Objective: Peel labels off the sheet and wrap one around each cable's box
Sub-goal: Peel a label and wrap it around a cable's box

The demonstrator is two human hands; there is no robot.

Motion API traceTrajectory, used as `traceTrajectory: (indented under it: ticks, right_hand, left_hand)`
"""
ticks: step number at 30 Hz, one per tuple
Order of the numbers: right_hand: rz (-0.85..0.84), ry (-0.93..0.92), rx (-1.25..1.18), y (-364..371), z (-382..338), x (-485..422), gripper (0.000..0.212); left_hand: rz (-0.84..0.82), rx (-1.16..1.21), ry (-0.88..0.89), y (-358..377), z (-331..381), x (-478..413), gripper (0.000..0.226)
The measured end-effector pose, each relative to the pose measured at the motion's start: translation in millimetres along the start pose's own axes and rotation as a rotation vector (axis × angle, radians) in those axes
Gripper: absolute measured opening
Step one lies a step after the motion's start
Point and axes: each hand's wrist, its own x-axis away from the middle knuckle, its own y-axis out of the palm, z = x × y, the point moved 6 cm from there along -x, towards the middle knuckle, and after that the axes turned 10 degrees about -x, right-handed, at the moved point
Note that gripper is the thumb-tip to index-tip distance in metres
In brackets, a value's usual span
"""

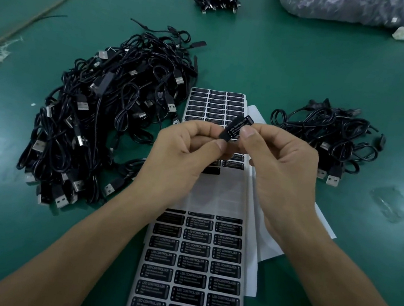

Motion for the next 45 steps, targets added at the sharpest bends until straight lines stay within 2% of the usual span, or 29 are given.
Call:
traceTrajectory:
  ticks: [8, 45]
  right_hand:
    - [-0.009, -0.015, 0.050, -1.8, 1.9, -1.9, 0.016]
    - [0.034, -0.107, 0.217, -2.9, -2.3, 2.0, 0.010]
  left_hand:
    - [-0.037, -0.004, 0.039, 3.6, 4.9, 1.0, 0.022]
    - [0.012, 0.027, 0.006, 3.0, 3.7, 3.4, 0.010]
